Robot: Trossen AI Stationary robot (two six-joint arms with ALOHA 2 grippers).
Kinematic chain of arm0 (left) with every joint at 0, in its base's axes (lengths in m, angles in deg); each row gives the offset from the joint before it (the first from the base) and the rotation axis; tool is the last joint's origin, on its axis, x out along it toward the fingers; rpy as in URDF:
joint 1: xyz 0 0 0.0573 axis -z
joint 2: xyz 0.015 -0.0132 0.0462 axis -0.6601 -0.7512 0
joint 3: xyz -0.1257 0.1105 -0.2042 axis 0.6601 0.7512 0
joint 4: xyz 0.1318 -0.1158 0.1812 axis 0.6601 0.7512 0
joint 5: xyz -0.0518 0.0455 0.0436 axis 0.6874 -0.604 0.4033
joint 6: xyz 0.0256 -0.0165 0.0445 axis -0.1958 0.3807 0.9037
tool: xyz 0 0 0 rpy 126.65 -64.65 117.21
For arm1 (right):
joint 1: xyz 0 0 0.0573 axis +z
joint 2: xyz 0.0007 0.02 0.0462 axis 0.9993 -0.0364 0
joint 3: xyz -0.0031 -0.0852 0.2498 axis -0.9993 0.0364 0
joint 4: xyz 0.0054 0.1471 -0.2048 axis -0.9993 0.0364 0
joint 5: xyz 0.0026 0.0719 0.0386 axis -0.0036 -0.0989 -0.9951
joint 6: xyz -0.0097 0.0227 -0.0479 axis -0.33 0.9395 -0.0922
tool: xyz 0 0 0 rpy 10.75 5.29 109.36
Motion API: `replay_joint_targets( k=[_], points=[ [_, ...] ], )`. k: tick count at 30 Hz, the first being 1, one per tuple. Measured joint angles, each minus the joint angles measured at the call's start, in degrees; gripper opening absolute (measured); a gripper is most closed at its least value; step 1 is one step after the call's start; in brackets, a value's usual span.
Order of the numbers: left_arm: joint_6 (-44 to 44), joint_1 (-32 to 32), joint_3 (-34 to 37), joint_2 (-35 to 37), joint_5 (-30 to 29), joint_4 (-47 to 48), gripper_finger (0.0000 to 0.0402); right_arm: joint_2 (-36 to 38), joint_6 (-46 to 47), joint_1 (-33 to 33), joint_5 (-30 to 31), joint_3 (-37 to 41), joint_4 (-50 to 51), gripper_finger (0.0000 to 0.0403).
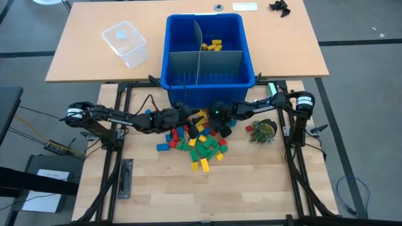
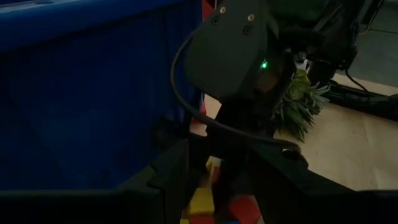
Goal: Sort Items/Unsort Items
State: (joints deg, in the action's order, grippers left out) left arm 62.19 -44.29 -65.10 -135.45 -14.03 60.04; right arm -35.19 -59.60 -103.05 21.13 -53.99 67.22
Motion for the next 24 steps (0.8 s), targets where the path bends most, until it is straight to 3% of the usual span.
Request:
replay_joint_targets(
  k=[2, 9, 19, 24],
  points=[
    [0.00, -0.01, 0.00, 0.00, -0.01, -0.04, 0.0168, 0.02, 0.18, 0.03, 0.06, -0.04, -0.05, 0.0133],
    [0.00, 0.00, 0.00, 0.00, -0.02, 0.00, 0.0168, 3.26, 5.61, 2.82, 8.14, 0.40, 2.96, 0.0131],
    [0.00, 0.00, 0.00, 0.00, -0.02, 0.02, 0.0168, 22.45, 17.56, 9.75, 11.88, 0.31, 8.75, 0.0131],
    [0.00, 0.00, 0.00, 0.00, -0.02, 0.01, 0.0168, 32.97, 19.83, 8.81, 18.00, 0.28, 2.26, 0.0131]
  ],
)
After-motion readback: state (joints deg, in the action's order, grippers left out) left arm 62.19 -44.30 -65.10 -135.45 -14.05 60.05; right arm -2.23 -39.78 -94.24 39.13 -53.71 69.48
